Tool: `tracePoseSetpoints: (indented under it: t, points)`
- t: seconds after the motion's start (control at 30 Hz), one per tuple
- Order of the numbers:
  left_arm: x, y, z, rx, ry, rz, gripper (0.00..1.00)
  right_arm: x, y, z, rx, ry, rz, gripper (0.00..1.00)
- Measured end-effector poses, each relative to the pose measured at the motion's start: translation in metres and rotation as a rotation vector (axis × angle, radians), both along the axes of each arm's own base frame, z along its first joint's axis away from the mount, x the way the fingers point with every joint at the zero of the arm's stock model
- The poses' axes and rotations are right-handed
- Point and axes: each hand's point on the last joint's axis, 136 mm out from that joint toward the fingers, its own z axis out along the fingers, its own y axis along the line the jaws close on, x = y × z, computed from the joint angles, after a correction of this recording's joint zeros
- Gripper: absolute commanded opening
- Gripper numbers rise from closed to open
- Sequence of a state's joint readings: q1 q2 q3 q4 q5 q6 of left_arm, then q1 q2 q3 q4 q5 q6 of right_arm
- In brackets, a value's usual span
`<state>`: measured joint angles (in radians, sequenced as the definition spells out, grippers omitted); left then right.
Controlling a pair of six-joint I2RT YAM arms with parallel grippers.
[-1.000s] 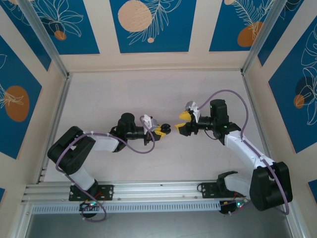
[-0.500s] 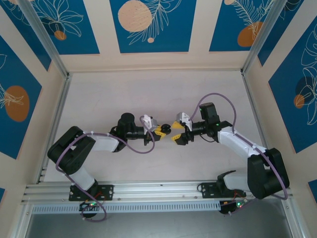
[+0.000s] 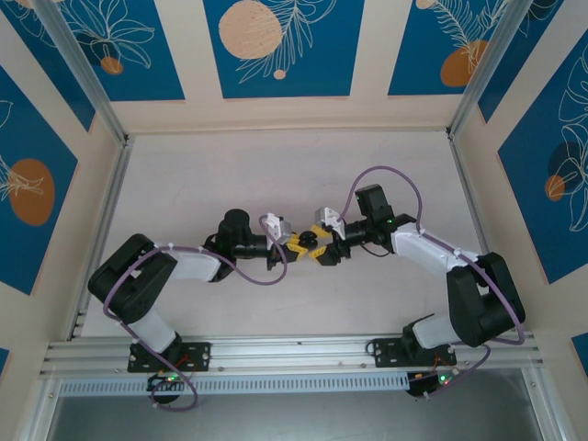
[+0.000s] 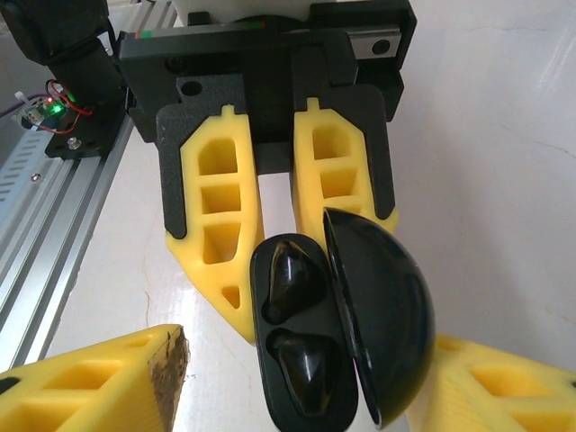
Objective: Insert wireless bluetooth earbuds into charging case
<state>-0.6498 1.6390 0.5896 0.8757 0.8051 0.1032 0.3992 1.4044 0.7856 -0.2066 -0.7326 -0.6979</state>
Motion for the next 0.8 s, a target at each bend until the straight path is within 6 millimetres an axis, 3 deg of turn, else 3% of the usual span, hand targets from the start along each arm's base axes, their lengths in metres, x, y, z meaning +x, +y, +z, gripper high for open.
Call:
tracePoseSetpoints:
  t: [0.2,0.4,0.53,0.8]
  points:
    - [0.0,0.0,0.0,0.0,0.001,-0.002,0.1,-0.01,-0.004,0.018,0.017,-0.054,0.015,0.62]
    - [-0.001,0.0,0.001,-0.002,0.0,-0.006,0.1,-0.017,-0.022,0.038,0.047,-0.128,-0.045,0.59]
    - [-0.002,0.0,0.001,-0.003,0.0,-0.009,0.1,-0.01,-0.032,0.039,0.03,-0.167,-0.105,0.57]
    - [-0.006,-0.001,0.006,-0.024,0.002,-0.035,0.1,-0.007,-0.031,0.026,-0.026,-0.192,-0.073,0.49]
